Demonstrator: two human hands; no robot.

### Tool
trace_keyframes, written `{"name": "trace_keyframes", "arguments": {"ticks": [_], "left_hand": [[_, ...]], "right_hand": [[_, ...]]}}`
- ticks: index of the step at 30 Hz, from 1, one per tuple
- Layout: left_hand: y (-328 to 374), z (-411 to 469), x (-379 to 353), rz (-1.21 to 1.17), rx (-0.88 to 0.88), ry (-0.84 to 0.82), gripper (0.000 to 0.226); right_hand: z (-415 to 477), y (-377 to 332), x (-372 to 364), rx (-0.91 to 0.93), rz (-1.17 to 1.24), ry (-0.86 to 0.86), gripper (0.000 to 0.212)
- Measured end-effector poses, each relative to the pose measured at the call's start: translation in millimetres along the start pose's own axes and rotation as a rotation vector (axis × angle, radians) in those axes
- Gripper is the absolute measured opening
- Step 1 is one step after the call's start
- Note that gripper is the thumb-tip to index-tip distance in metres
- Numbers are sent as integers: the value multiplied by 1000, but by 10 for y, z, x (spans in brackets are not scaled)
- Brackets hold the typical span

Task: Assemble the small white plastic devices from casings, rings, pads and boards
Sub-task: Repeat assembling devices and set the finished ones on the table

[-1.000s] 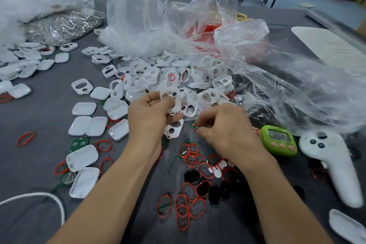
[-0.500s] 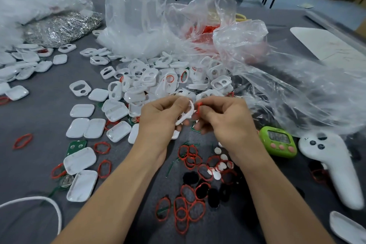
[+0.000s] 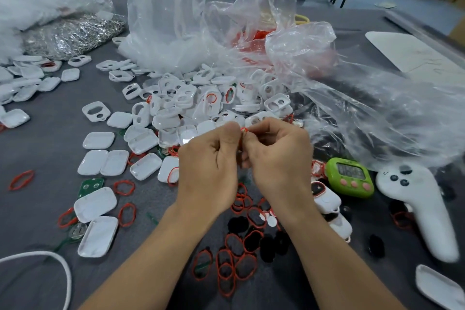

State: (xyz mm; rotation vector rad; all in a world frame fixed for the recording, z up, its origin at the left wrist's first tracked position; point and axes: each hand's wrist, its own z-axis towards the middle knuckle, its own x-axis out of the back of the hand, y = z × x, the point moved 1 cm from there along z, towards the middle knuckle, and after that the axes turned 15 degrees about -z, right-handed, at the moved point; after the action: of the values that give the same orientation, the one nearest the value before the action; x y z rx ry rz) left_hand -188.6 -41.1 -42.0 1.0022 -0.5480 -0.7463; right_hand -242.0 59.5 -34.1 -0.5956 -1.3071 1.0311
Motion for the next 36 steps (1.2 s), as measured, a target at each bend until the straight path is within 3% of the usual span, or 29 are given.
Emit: {"name": "trace_keyframes", "arguments": {"ticks": [3,7,17,25,32,36], "left_hand": [[-114,50,-2,-48,196,44,61],[-195,90,-1,-330,460,44,52],[-164,41,-21,-294,342,-325,39],[-234,33,-19,-276,377,-244,37],[-220,43,34,-271,428,-320,31],[-228,24,65,-135,348,-363,28]], "right_hand": [[12,13,25,35,-20,-7,19],[30,15,94,157,-202,59,16],[94,9,192,185,-444,83,10],[84,-1,164,232,-504,-43,15],[44,-77,155,218,-646,-100,14],[-76,-168,89,249,-751,-78,12]]}}
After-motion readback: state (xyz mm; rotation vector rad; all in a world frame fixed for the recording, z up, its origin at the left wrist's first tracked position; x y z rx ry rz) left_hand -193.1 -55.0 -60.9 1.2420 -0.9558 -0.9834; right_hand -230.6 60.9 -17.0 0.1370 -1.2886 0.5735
